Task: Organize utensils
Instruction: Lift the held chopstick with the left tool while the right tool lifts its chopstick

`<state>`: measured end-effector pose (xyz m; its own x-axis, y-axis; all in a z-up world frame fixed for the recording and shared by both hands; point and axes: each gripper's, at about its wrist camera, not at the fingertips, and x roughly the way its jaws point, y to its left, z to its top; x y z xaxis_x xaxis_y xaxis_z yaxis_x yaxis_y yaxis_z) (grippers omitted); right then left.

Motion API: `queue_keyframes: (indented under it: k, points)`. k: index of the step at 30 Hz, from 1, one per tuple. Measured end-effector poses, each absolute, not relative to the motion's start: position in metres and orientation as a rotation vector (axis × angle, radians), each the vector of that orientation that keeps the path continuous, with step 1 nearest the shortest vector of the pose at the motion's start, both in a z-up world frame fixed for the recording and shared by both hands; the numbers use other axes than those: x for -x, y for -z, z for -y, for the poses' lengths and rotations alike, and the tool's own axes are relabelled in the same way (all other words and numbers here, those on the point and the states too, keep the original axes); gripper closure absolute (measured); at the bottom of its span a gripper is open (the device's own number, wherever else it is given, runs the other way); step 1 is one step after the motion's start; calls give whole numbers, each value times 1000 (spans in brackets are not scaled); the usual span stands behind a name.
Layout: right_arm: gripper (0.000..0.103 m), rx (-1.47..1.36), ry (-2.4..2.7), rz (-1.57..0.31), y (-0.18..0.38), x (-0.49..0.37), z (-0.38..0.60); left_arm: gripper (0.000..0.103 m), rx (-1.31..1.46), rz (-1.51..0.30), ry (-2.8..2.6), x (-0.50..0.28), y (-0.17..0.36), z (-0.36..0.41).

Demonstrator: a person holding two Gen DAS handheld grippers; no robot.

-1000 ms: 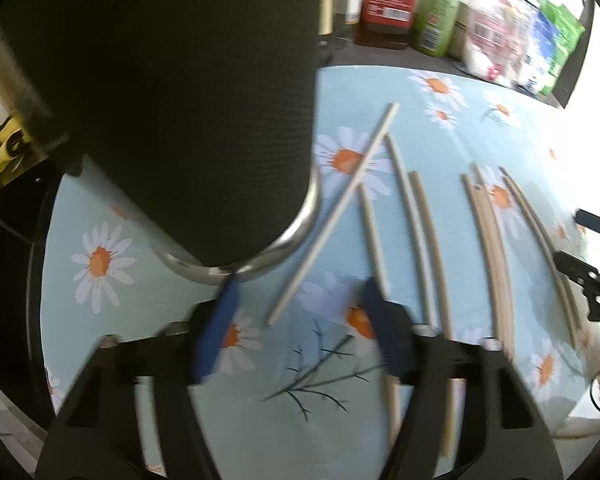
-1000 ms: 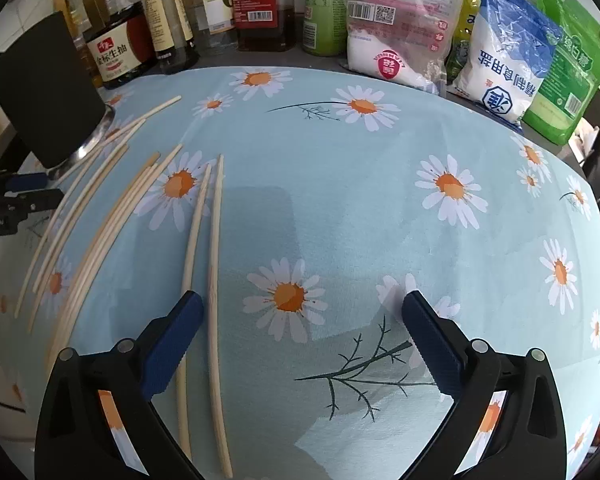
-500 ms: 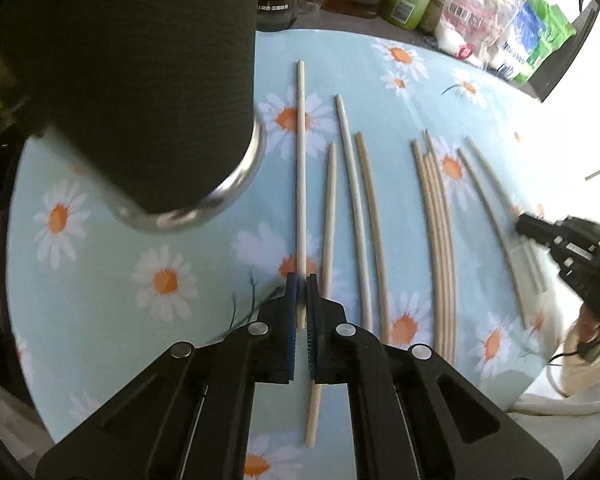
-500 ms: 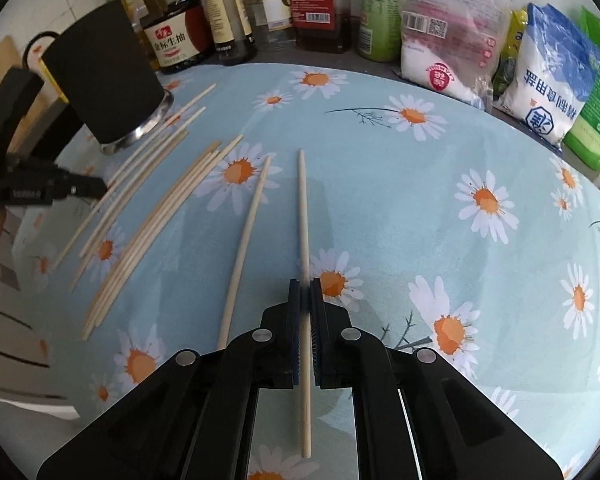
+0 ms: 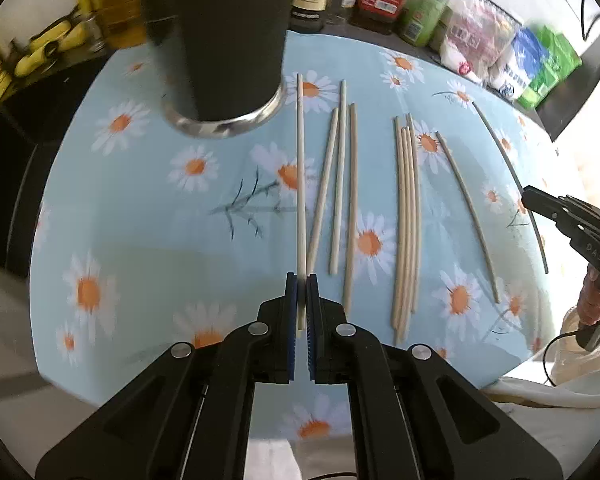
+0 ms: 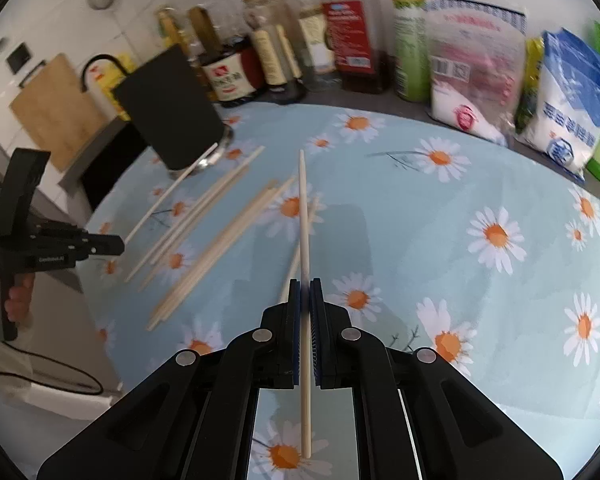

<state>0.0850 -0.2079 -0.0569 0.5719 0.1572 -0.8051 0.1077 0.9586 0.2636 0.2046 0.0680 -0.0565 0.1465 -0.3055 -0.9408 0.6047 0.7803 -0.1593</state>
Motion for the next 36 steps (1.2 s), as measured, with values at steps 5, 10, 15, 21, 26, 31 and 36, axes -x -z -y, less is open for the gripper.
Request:
queue_keyframes:
  k: [5,10,15,21,26,31,36]
  points:
    - [98,-286,-117,-940,49,-87,203,99,-189,-1229,589,-178,40,-86]
    - [98,-255,-205,-923,42,-92,192,99,-136,-1189,497,-162,35,-101]
    - [98,-201,-297,-904,37,-100,173,99,-49,-1160,437,-139,29,-115]
    - [98,-151,-397,-901,34,-106,151,99,0,-1168,375,-120,35,-121]
    - [98,-122,-423,-936,45,-108,141,99,2,-1230,356,-117,63,-116]
    - [98,-121,-396,-977,57,-106,148,99,-22,-1272,384,-124,79,-104]
    - [98,-133,-345,-1004,66,-105,157,99,-62,-1322,409,-139,93,-96]
